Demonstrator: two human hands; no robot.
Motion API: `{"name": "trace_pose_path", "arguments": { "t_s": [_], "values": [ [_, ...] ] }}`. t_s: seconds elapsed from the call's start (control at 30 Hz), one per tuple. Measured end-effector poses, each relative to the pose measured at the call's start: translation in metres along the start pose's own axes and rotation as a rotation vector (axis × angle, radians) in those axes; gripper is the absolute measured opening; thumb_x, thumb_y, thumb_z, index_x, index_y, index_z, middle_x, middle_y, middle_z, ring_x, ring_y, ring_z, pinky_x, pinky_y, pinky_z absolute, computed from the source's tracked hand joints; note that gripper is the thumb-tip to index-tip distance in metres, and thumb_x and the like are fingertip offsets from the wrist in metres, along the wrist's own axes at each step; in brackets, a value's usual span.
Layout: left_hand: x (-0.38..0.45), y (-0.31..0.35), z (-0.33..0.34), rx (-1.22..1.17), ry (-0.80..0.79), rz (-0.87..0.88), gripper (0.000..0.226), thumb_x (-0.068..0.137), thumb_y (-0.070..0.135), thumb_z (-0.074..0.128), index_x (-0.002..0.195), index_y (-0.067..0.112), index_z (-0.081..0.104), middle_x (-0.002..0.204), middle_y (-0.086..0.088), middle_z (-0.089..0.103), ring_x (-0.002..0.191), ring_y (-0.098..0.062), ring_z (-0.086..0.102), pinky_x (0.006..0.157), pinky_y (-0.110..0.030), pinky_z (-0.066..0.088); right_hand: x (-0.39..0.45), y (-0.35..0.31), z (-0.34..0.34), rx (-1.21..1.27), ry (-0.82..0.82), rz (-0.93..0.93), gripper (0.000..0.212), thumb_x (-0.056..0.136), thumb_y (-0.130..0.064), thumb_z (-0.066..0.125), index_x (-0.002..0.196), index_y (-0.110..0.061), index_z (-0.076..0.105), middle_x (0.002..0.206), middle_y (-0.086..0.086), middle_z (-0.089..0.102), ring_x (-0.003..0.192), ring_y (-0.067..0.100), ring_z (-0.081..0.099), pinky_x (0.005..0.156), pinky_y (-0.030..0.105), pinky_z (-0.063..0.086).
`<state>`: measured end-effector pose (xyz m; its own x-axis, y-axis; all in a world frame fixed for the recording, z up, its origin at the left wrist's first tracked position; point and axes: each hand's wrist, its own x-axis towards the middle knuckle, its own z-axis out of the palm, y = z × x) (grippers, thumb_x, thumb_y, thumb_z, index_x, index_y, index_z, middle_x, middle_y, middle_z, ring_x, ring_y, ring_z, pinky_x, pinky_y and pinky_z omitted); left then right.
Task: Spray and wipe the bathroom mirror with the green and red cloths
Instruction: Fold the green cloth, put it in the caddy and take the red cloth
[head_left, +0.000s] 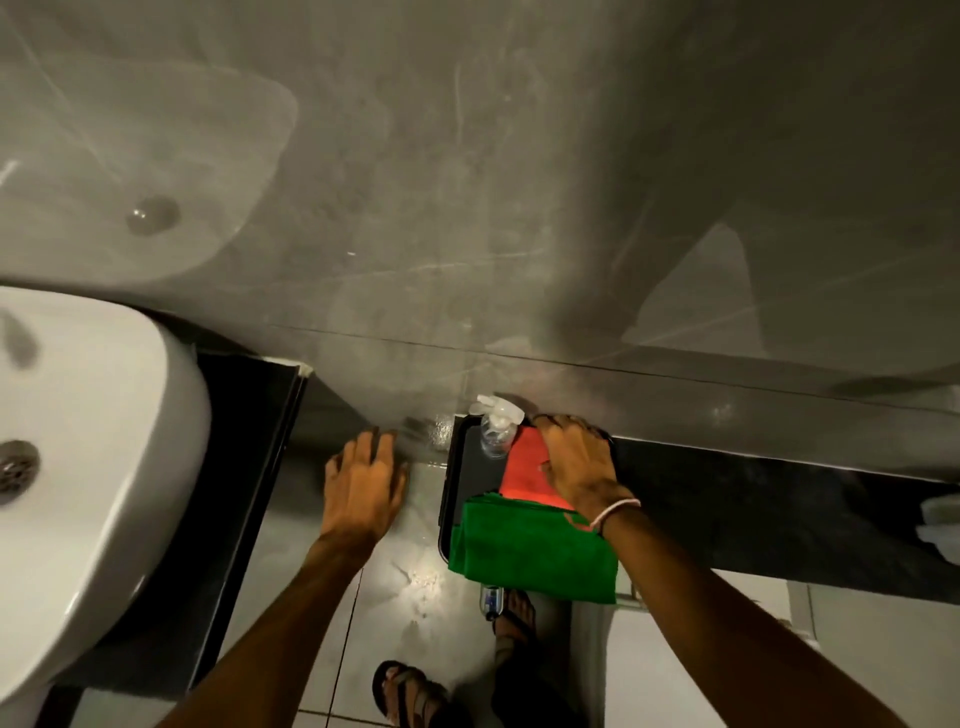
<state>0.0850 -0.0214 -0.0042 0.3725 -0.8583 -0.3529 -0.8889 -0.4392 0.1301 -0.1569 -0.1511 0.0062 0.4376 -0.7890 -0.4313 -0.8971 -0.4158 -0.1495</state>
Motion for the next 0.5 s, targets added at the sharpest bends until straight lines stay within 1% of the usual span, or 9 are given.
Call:
{"name": "trace_pose_path", "arguments": {
  "t_s": [0.07,0.13,0.23,0.33,0.43,0.5],
  "values": [
    [0.000,-0.007,0.001,0.034,0.026,0.001,0.046,0.101,0.041,0.045,0.138,0.014,0.044,0.138,-0.015,0.049,0.125,-0.033,0.049,0.105,-0.048,0.041,0.002,0.004,0.002,-0.059,-0.035,-0.028,0.081,0.089,-0.031,0.077,0.161,-0.022,0.041,0.159,0.007,0.051,0.147,0.030,0.048,0.122,0.040,0.038],
    [-0.002,-0.010,0.002,0.048,0.035,0.002,0.046,0.100,0.039,0.045,0.137,0.012,0.046,0.135,-0.017,0.050,0.122,-0.034,0.051,0.101,-0.048,0.042,0.003,0.006,0.002,-0.124,-0.071,-0.050,0.078,0.090,-0.036,0.077,0.158,-0.021,0.043,0.159,0.007,0.049,0.148,0.029,0.045,0.121,0.042,0.038],
    [-0.004,-0.010,0.003,0.044,0.025,0.015,0.047,0.101,0.039,0.043,0.139,0.012,0.044,0.136,-0.017,0.048,0.123,-0.034,0.049,0.102,-0.048,0.042,0.007,0.006,0.002,-0.142,-0.120,-0.063,0.077,0.090,-0.039,0.077,0.158,-0.020,0.044,0.156,0.008,0.048,0.147,0.030,0.043,0.120,0.042,0.039],
    [-0.006,-0.008,0.003,0.051,0.024,0.018,0.045,0.102,0.039,0.043,0.138,0.013,0.044,0.137,-0.017,0.046,0.124,-0.034,0.049,0.102,-0.048,0.042,0.011,0.007,0.003,-0.129,-0.176,-0.048,0.074,0.088,-0.040,0.080,0.152,-0.015,0.050,0.155,0.011,0.049,0.147,0.032,0.044,0.119,0.042,0.040],
    [-0.009,-0.005,0.002,0.075,0.031,0.036,0.045,0.101,0.040,0.042,0.138,0.014,0.042,0.139,-0.016,0.045,0.125,-0.033,0.049,0.102,-0.047,0.042,0.009,0.004,0.006,-0.159,-0.173,-0.043,0.069,0.090,-0.042,0.078,0.148,-0.014,0.055,0.154,0.012,0.048,0.147,0.033,0.041,0.118,0.044,0.040],
    [-0.012,-0.002,-0.003,0.086,0.059,0.064,0.046,0.101,0.041,0.042,0.140,0.016,0.042,0.143,-0.015,0.044,0.128,-0.033,0.048,0.104,-0.047,0.042,0.001,0.003,0.004,-0.209,-0.124,-0.029,0.067,0.090,-0.046,0.075,0.148,-0.017,0.055,0.154,0.010,0.048,0.146,0.033,0.040,0.117,0.047,0.040]
  ]
}}
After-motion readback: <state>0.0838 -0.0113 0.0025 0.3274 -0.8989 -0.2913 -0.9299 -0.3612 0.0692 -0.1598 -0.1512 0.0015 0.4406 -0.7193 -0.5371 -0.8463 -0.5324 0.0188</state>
